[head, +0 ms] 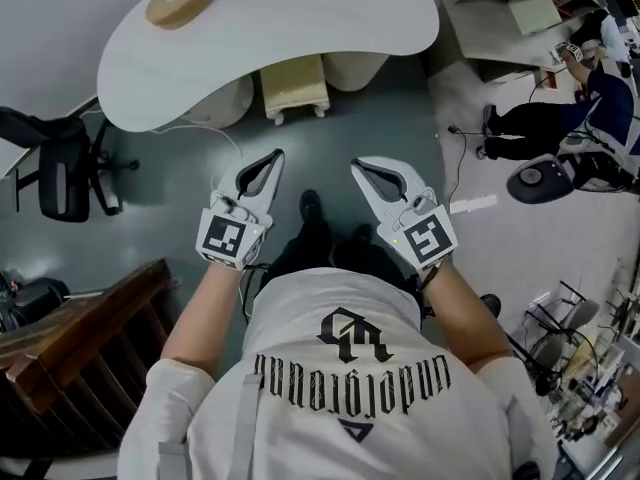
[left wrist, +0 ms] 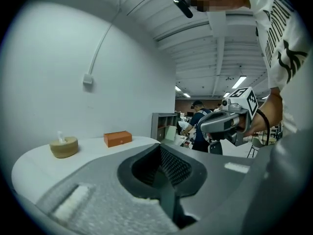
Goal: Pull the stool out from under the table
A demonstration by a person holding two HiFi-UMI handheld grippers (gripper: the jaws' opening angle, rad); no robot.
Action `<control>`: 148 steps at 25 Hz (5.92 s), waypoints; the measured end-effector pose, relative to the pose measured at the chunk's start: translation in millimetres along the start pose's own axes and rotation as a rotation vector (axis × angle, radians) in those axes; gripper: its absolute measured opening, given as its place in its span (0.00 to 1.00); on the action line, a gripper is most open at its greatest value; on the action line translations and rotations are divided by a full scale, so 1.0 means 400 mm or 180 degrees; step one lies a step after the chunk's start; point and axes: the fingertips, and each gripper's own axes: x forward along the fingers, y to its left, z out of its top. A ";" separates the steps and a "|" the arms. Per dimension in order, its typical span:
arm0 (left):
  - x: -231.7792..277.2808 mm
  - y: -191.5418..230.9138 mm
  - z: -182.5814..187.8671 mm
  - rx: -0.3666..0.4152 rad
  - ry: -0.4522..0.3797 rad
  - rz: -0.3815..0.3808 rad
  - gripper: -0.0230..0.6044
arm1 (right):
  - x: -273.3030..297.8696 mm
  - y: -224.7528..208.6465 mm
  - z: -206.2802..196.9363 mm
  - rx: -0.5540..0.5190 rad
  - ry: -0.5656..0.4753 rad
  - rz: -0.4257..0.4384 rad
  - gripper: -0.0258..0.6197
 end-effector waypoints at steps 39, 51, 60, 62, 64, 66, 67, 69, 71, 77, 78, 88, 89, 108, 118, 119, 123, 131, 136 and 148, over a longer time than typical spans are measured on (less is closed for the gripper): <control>0.282 0.240 -0.666 -0.0291 0.0529 0.0616 0.21 | 0.387 -0.225 -0.710 0.0279 0.0638 0.0293 0.27; 0.431 0.357 -1.031 -0.0238 0.0792 0.0790 0.41 | 0.588 -0.310 -1.073 0.0463 0.0761 0.0224 0.38; 0.505 0.446 -1.295 0.0078 0.1166 0.0980 0.49 | 0.676 -0.379 -1.339 0.0648 0.0989 0.0089 0.43; 0.521 0.457 -1.369 0.0130 0.1260 0.0970 0.50 | 0.708 -0.375 -1.396 0.0580 0.1062 0.0114 0.43; 0.528 0.472 -1.440 0.0141 0.1335 0.0971 0.50 | 0.739 -0.362 -1.442 0.0487 0.1102 0.0150 0.44; 0.528 0.498 -1.500 0.0116 0.1417 0.1032 0.52 | 0.767 -0.365 -1.478 0.0503 0.1102 0.0110 0.45; 0.532 0.511 -1.526 0.0097 0.1452 0.1069 0.53 | 0.778 -0.376 -1.497 0.0527 0.1098 0.0062 0.45; 0.548 0.530 -1.577 0.0040 0.1521 0.1124 0.54 | 0.798 -0.402 -1.543 0.0564 0.1126 -0.0030 0.45; 0.573 0.550 -1.635 -0.0013 0.1618 0.1170 0.55 | 0.817 -0.423 -1.601 0.0594 0.1187 -0.0075 0.45; 0.671 0.623 -1.737 -0.0205 0.1698 0.1361 0.59 | 0.853 -0.502 -1.749 0.0738 0.1361 -0.0308 0.45; 0.679 0.635 -1.741 -0.0267 0.1664 0.1429 0.59 | 0.862 -0.518 -1.760 0.0788 0.1357 -0.0353 0.45; 0.729 0.722 -1.834 -0.0396 0.1769 0.1568 0.65 | 0.958 -0.568 -1.843 0.0956 0.1408 -0.0475 0.49; 0.729 0.731 -1.831 -0.0406 0.1761 0.1571 0.65 | 0.963 -0.565 -1.846 0.0966 0.1416 -0.0503 0.48; 0.741 0.687 -1.847 -0.0466 0.1703 0.1539 0.51 | 0.939 -0.549 -1.868 0.0859 0.1429 -0.0606 0.40; 0.646 0.552 -1.875 -0.0554 0.1735 0.1491 0.51 | 0.835 -0.447 -1.900 0.0782 0.1496 -0.0438 0.40; 0.638 0.540 -1.879 -0.0556 0.1745 0.1485 0.51 | 0.825 -0.437 -1.904 0.0780 0.1506 -0.0432 0.40; 0.610 0.498 -1.890 -0.0561 0.1781 0.1480 0.51 | 0.789 -0.404 -1.914 0.0783 0.1546 -0.0400 0.40; 0.526 0.377 -1.896 -0.0563 0.1828 0.1466 0.51 | 0.677 -0.313 -1.920 0.0793 0.1589 -0.0322 0.40; 0.478 0.301 -1.911 -0.0568 0.1866 0.1456 0.51 | 0.611 -0.260 -1.939 0.0763 0.1631 -0.0294 0.40; 0.423 0.134 -1.983 -0.0637 0.1931 0.1379 0.51 | 0.462 -0.163 -2.032 0.0820 0.1694 -0.0250 0.38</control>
